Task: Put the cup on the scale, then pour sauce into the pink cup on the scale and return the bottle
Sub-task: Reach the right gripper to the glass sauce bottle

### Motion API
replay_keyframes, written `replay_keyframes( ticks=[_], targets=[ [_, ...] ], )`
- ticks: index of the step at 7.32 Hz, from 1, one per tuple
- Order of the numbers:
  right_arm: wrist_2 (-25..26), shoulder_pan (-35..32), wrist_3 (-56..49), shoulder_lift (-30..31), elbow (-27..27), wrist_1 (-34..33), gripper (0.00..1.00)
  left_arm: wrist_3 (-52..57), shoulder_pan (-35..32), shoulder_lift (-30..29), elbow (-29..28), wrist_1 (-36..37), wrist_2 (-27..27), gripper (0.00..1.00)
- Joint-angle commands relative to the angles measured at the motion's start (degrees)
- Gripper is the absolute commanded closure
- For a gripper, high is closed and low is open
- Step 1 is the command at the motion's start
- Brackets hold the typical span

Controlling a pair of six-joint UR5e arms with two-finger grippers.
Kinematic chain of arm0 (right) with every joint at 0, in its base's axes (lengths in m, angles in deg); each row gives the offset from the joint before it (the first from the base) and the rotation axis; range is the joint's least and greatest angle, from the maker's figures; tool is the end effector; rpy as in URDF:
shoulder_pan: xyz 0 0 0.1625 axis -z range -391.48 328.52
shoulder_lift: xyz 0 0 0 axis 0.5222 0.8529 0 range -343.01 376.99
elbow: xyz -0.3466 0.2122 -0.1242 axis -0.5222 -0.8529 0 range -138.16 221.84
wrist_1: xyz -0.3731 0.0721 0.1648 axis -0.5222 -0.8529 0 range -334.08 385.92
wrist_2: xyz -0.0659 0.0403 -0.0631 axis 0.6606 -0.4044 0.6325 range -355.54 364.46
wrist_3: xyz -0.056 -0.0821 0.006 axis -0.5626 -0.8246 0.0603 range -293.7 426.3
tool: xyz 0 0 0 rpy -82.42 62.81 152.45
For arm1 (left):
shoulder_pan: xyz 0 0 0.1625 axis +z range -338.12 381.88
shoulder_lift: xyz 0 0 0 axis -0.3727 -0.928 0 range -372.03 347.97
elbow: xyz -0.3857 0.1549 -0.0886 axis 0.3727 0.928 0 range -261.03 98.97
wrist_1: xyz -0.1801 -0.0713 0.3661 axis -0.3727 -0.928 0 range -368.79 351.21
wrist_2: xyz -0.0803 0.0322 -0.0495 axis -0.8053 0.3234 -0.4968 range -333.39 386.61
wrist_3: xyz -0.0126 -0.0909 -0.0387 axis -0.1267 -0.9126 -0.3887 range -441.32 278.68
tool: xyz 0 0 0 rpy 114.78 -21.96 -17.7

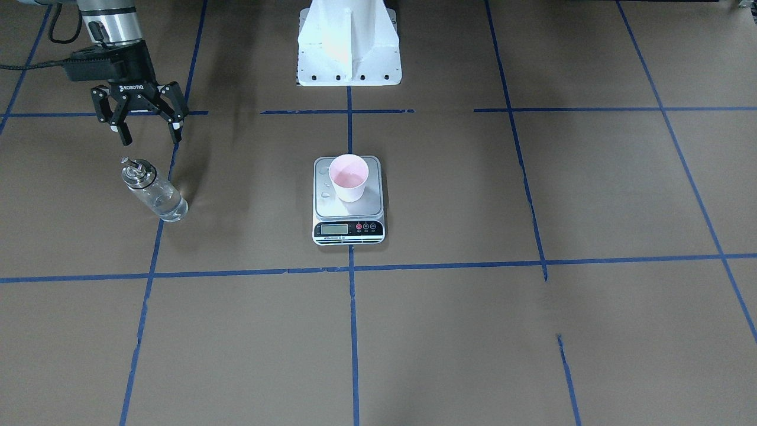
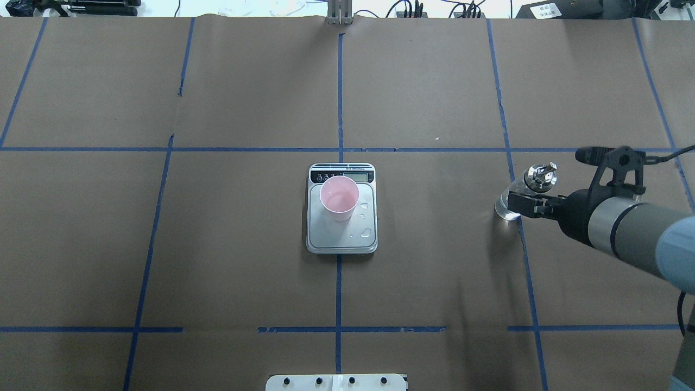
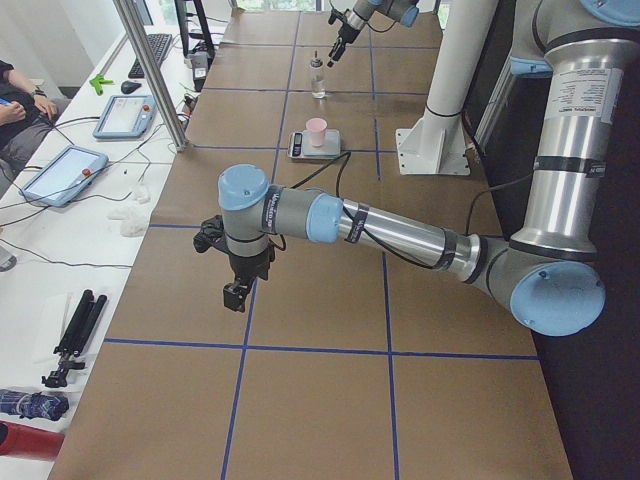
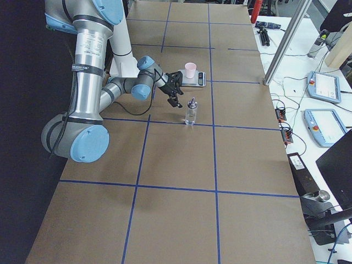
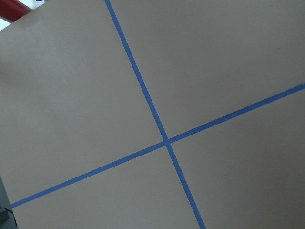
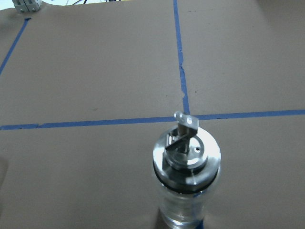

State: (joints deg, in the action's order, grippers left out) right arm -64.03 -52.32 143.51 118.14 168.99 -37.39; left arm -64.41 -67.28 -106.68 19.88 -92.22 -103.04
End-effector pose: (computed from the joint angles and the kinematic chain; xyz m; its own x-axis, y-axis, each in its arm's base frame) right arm -0.3175 -0.3027 0.3843 0.6860 0.0407 0.7265 -0.4631 0.7945 0.3928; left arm -0.0621 -0.5236 0.5411 0.7310 0.3934 -0.5575 -0.2373 0.9127 0.3328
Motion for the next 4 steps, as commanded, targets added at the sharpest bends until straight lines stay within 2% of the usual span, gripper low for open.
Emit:
replay_keyframes(
  ticks=[1, 2, 3, 4],
  targets=[
    [9.58, 3.52, 2.23, -0.16, -4.17, 0.64, 0.00, 0.06, -0.05, 0.08, 0.07, -0.07, -0.25, 0.00],
    [13.35, 3.96, 2.33, -0.51, -8.80, 5.95, 0.00, 0.06, -0.05, 0.08, 0.07, -0.07, -0.25, 0.00],
    [14.17, 3.97, 2.33, -1.82, -11.46, 8.88, 0.00, -0.03, -0.05, 0.08, 0.07, -0.15, -0.25, 0.00],
    [16.62, 3.97, 2.24, -2.62, -12.79, 9.08, 0.00, -0.03, -0.05, 0.25, -0.10, -0.07, -0.25, 0.00]
  ],
)
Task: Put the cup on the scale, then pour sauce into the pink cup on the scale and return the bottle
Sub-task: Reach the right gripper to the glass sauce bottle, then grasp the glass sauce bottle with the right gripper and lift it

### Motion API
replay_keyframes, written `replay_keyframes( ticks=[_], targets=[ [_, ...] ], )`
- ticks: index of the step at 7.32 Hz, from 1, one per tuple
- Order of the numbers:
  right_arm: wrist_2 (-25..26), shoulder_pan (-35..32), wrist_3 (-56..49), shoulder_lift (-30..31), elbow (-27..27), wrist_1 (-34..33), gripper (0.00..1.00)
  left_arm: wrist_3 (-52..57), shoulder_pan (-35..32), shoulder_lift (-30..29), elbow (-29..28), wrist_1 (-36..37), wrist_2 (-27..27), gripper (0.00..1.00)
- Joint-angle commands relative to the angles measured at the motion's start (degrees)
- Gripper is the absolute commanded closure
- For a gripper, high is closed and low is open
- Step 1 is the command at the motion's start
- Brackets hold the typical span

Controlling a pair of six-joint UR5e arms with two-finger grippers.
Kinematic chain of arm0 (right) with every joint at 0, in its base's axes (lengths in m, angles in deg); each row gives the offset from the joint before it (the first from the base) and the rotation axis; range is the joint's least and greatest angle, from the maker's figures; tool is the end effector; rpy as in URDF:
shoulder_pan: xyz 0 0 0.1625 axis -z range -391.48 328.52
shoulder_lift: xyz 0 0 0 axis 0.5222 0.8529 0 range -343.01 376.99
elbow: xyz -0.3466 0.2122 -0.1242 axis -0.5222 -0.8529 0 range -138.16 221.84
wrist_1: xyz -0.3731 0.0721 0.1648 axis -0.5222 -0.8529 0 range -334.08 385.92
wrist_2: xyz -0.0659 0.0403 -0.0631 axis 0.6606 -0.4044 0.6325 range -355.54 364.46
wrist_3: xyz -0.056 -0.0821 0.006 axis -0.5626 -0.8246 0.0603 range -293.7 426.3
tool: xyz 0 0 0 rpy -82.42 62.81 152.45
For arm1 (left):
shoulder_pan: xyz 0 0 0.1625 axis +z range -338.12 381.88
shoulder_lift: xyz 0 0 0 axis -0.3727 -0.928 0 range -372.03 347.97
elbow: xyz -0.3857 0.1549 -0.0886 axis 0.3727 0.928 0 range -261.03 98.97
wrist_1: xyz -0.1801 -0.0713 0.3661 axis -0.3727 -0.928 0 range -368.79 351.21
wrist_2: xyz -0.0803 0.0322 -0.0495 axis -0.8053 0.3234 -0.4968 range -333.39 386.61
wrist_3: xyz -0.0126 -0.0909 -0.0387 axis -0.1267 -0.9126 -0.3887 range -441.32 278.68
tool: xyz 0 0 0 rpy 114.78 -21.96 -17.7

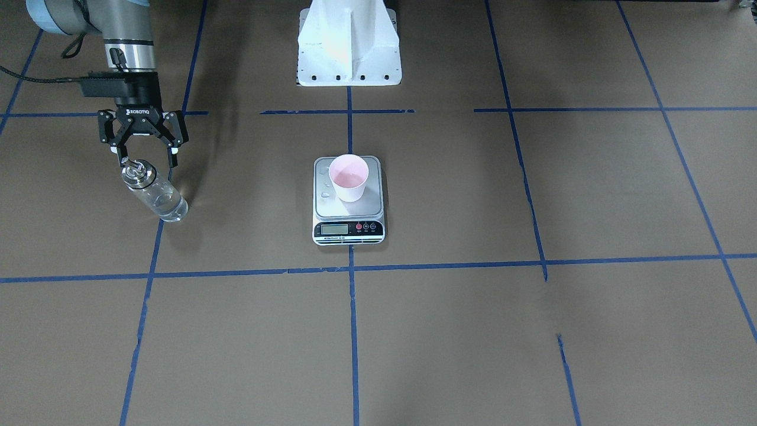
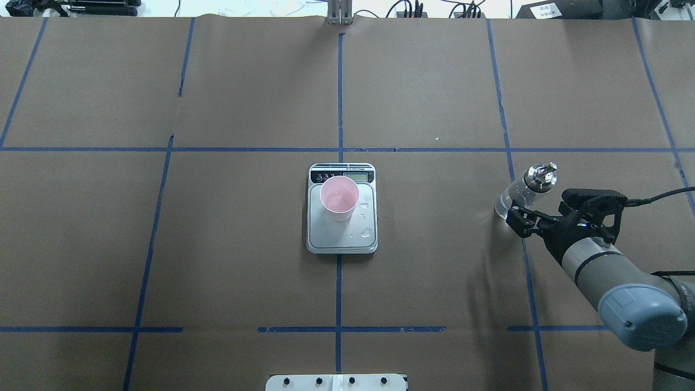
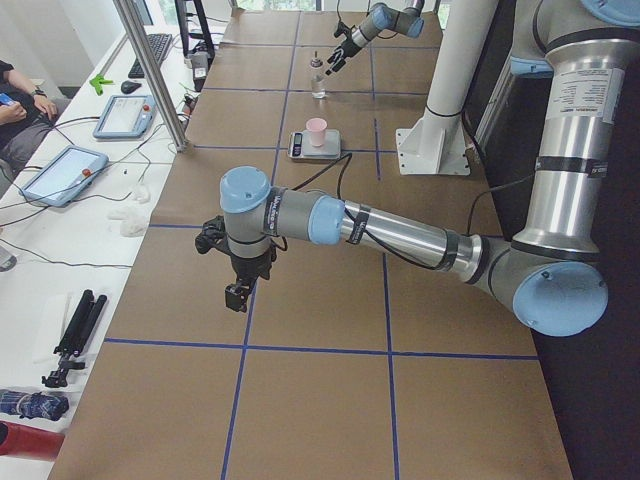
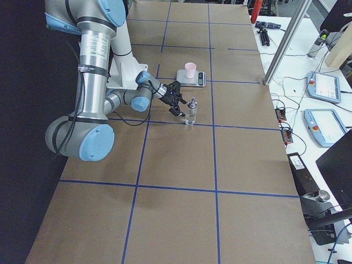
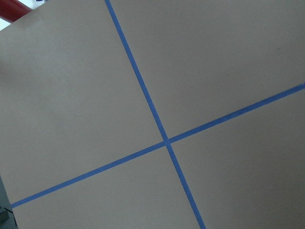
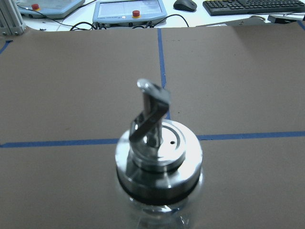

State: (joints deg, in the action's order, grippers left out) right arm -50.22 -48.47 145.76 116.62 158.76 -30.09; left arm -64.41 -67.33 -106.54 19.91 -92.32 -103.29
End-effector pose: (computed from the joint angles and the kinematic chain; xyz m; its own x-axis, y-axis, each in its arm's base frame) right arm -0.3546 -0.3080 0.4379 0.7106 0.0610 0.7009 -0.5490 0.6711 0.4982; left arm -0.0623 -0.5226 0.5416 0.7287 0.3931 -0.5608 -0.2357 0.9128 0.3336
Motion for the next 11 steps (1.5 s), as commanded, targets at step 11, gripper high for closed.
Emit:
replay_keyframes(
  ticks=[11],
  targets=[
    [6.52, 0.03, -0.89, -5.41, -8.02, 1.79, 0.00, 0.15, 0.09, 1.52, 0.14, -0.05, -1.67, 0.00]
  ],
)
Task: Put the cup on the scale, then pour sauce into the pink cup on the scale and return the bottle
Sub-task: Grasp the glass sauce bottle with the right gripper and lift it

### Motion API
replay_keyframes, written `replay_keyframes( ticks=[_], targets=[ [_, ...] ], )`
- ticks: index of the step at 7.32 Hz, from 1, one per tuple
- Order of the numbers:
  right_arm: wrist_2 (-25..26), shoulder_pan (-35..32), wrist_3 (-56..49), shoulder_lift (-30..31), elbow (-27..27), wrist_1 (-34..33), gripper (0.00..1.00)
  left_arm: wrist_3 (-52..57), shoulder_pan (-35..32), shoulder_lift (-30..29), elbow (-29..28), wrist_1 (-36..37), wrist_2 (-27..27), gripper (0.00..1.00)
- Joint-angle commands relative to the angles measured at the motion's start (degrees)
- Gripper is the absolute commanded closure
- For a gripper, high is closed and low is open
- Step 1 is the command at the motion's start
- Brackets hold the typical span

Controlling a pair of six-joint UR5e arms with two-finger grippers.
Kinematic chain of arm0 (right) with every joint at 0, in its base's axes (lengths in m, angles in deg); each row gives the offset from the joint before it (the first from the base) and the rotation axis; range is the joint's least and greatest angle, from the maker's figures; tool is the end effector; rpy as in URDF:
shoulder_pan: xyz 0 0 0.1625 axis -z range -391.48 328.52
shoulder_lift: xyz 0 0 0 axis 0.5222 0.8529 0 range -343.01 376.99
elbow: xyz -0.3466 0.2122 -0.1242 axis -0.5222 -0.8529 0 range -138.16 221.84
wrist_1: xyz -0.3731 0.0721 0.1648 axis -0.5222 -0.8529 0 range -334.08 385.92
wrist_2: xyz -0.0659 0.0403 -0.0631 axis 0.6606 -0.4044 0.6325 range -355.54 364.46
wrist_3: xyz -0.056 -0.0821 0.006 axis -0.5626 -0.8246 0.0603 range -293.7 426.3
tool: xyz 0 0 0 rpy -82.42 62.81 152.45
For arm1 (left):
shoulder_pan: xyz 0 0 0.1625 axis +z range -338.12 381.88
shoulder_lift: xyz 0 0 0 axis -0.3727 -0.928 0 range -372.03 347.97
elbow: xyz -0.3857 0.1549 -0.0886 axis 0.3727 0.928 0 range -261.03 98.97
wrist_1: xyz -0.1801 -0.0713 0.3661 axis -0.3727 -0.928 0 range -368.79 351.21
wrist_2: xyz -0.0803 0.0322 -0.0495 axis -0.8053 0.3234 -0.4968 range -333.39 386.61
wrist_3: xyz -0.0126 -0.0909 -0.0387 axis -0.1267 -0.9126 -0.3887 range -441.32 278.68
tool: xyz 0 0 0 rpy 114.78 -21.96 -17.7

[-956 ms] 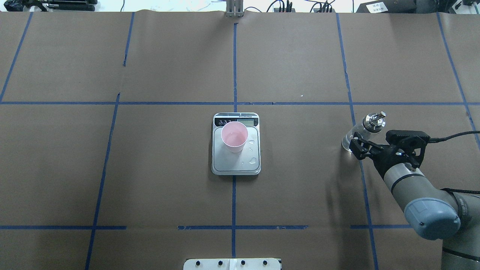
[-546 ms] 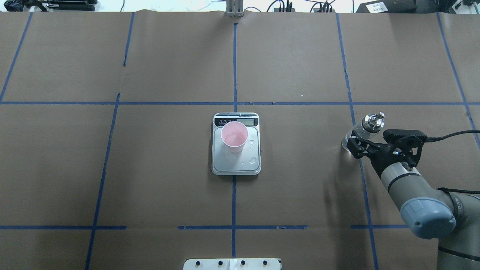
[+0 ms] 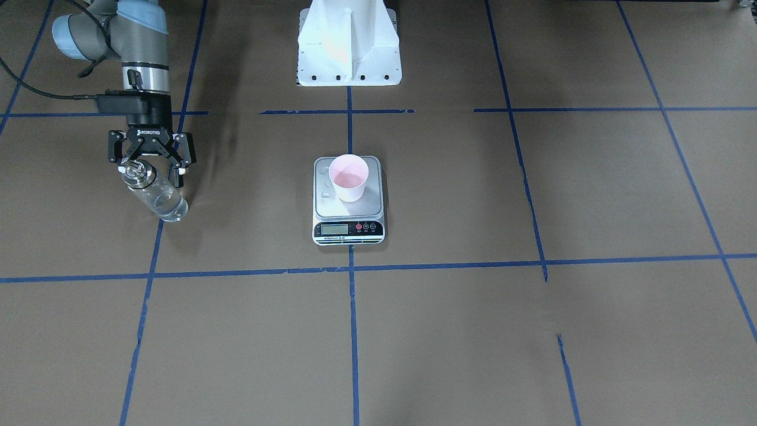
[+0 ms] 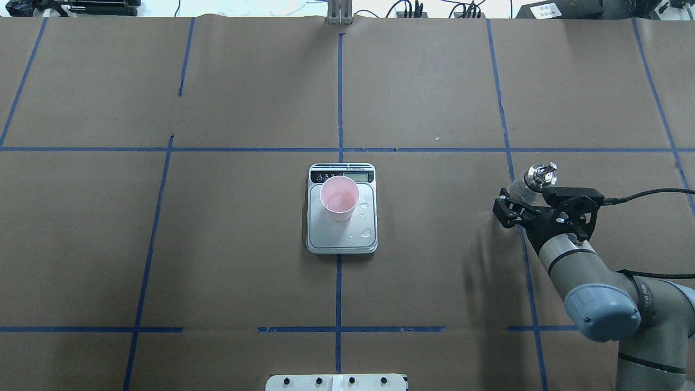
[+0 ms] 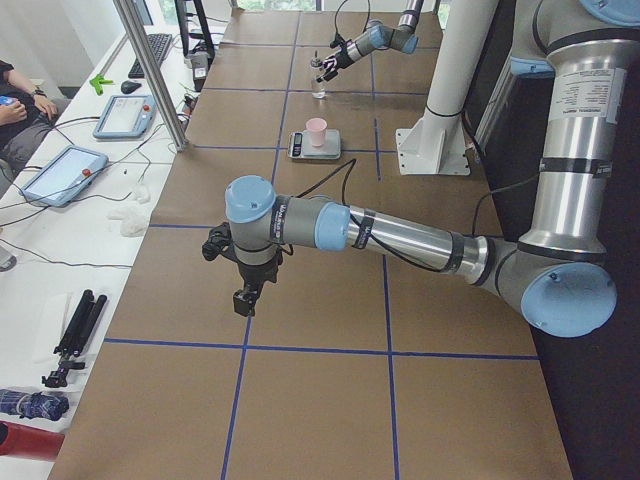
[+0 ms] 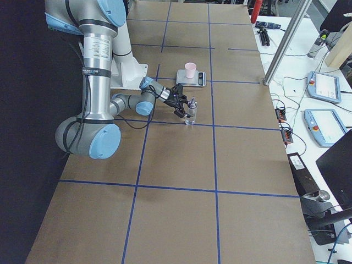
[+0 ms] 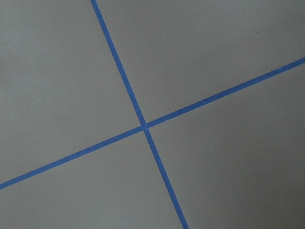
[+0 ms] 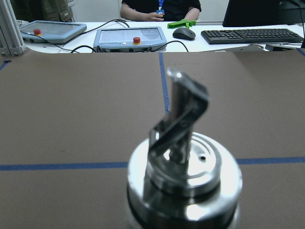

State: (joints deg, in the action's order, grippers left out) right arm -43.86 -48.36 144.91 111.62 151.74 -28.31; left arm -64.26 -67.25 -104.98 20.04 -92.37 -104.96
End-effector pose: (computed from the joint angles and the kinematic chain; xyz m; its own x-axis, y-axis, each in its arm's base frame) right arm -0.3866 -0.3259 0.4520 0.7303 0.0674 0.6797 -0.5788 0.5896 0.5634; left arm -0.0595 -0.5119 0.5526 0.7095 0.3854 -0.5900 -0.2334 0.9185 0.3194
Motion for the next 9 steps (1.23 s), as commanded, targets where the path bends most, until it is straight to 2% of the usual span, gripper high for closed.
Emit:
replay_keyframes(
  ticks=[1, 5, 6, 7, 8, 9],
  targets=[
    [0.51, -0.07, -0.03, -0.41, -1.26, 0.00, 0.00, 0.00, 0.01, -0.04, 0.00, 0.00, 0.00, 0.00],
    [2.18, -0.07, -0.56, -0.50, -1.70, 0.09, 0.00, 0.00, 0.01, -0.04, 0.09, 0.00, 0.00, 0.00],
    [3.31, -0.07, -0.47, -0.59, -1.79, 0.09, 0.10, 0.00, 0.01, -0.04, 0.09, 0.00, 0.00, 0.00],
    [4.02, -0.07, -0.21, -1.20, -1.79, 0.09, 0.62, 0.00, 0.01, -0.04, 0.09, 0.00, 0.00, 0.00],
    [4.63, -0.16, -0.21, -1.20, -1.79, 0.09, 1.00, 0.00, 0.01, -0.04, 0.09, 0.00, 0.00, 0.00],
    [5.51, -0.25, -0.38, -1.20, -1.27, 0.18, 1.00, 0.00, 0.01, -0.04, 0.09, 0.00, 0.00, 0.00]
  ],
)
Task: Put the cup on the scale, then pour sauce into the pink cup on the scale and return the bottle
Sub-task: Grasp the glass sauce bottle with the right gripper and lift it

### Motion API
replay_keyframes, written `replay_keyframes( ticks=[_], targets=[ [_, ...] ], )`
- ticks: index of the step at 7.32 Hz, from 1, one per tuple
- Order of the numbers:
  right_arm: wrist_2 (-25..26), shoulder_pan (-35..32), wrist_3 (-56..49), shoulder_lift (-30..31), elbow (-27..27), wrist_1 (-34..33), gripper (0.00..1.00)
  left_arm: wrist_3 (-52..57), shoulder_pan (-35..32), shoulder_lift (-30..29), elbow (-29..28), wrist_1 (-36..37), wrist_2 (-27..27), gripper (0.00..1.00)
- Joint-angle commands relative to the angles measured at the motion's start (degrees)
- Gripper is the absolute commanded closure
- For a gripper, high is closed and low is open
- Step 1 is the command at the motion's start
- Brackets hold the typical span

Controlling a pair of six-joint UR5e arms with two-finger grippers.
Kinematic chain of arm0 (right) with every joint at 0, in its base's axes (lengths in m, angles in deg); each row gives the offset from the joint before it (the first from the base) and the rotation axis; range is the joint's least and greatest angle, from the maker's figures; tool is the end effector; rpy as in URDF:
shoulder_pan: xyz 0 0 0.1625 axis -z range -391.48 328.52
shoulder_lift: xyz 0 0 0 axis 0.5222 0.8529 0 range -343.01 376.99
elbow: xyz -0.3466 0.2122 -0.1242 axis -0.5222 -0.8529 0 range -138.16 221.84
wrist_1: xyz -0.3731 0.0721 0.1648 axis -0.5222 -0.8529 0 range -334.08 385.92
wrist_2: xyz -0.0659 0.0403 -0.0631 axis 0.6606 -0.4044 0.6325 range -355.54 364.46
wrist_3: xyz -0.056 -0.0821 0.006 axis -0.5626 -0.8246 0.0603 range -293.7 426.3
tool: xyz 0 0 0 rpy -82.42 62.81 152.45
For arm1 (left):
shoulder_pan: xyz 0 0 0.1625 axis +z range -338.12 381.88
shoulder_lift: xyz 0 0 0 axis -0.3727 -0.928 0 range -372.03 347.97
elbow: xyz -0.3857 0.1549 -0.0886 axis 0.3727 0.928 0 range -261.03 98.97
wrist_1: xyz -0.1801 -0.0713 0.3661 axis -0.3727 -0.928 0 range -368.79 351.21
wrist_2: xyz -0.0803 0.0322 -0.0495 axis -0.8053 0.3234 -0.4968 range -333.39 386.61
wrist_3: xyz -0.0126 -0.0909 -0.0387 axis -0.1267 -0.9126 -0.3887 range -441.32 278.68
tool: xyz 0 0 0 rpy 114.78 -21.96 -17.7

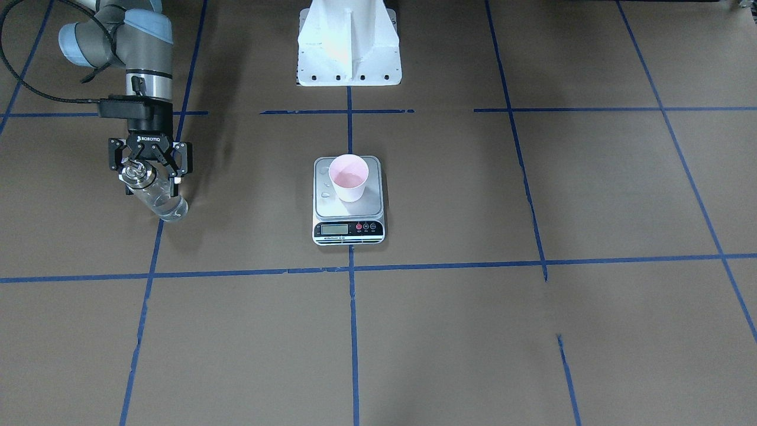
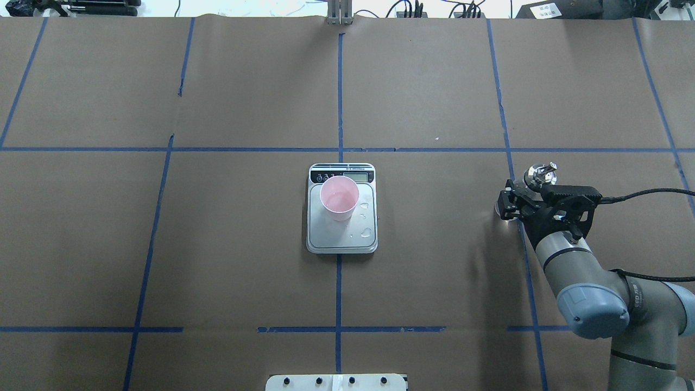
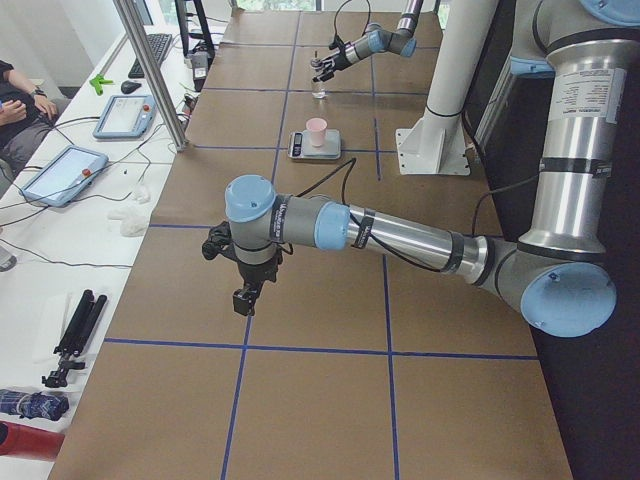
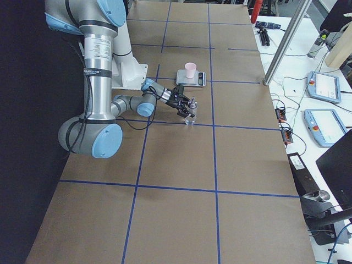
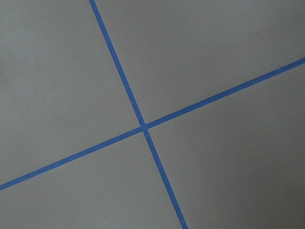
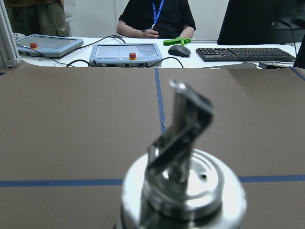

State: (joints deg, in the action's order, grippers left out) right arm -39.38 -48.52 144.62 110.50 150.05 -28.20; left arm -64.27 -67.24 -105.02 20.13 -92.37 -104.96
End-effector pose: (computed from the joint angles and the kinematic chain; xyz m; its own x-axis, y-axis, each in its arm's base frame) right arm -0.3891 -0.3339 0.4539 0.7435 0.0812 0.6638 -0.5975 0.5264 0.6049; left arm -0.0594 -0.5121 0.5515 0.7095 0.3867 -0.5892 -0.2334 0.9178 0.3213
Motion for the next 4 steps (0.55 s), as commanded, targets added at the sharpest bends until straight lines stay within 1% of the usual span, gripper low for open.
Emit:
replay_keyframes(
  ticks=[1, 2, 3, 4],
  targets=[
    [1.21, -0.18, -0.27, -0.08, 1.81, -0.02, 1.00, 0.00, 0.00, 0.00, -0.09, 0.00, 0.00, 0.00],
    [1.65, -0.61, -2.80, -0.08, 2.87, -0.02, 1.00, 0.00, -0.09, 0.17, -0.17, 0.00, 0.00, 0.00],
    [2.09, -0.53, -11.61, -0.35, 3.58, -0.02, 1.00, 0.09, -0.09, 0.96, -0.18, 0.00, 0.00, 0.00],
    [2.36, -0.97, -18.14, -2.18, 4.02, -0.02, 1.00, 0.35, -0.17, 1.92, -0.09, 0.00, 0.00, 0.00]
  ],
)
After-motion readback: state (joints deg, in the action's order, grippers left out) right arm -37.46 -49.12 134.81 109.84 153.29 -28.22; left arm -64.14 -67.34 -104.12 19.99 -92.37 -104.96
